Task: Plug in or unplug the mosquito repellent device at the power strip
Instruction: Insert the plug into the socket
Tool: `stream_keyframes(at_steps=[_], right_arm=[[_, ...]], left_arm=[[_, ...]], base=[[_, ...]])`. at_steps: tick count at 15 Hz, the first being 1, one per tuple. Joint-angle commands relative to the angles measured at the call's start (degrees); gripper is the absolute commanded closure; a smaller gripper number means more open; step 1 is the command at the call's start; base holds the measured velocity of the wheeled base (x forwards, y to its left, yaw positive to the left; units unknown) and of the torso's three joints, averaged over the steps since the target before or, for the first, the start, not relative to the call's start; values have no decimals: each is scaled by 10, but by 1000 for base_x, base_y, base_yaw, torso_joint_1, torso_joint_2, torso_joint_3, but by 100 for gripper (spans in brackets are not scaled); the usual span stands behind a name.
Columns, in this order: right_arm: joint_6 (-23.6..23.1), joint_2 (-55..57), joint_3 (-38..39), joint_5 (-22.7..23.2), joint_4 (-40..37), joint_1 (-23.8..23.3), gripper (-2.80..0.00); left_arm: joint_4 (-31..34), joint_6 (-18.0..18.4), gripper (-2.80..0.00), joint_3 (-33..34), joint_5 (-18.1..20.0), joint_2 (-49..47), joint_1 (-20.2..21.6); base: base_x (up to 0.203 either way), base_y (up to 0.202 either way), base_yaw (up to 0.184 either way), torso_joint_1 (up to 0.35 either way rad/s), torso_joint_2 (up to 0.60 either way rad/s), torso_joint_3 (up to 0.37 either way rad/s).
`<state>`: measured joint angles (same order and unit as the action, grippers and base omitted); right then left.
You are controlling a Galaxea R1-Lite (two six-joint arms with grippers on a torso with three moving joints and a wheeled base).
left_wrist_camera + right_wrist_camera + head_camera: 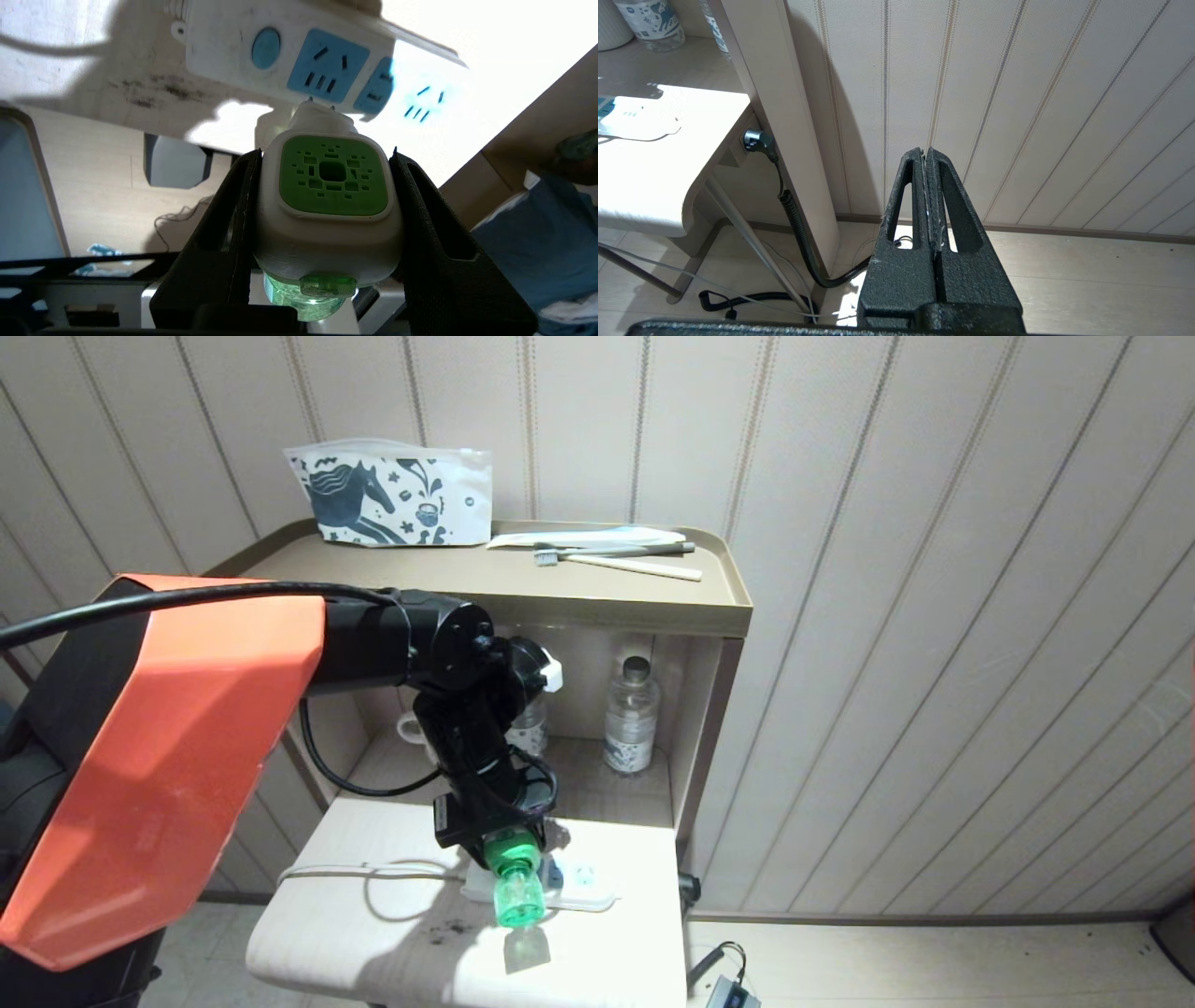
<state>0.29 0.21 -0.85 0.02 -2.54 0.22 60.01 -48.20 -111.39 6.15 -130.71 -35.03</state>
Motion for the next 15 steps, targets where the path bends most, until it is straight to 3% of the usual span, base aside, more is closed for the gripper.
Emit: stream_keyframes(at_steps=[1,4,15], right_arm=[[1,0,0,1,0,0,0],[1,0,0,0,0,0,0],[1,0,0,1,0,0,0]], left_arm=[[-3,-9,0,0,-4,-3,0],[-21,-15,0,0,-21,-4,-3],[-18,-20,0,0,-26,-12,-2]], base=[[0,0,0,0,0,0],[0,0,0,0,0,0],[0,0,0,0,0,0]])
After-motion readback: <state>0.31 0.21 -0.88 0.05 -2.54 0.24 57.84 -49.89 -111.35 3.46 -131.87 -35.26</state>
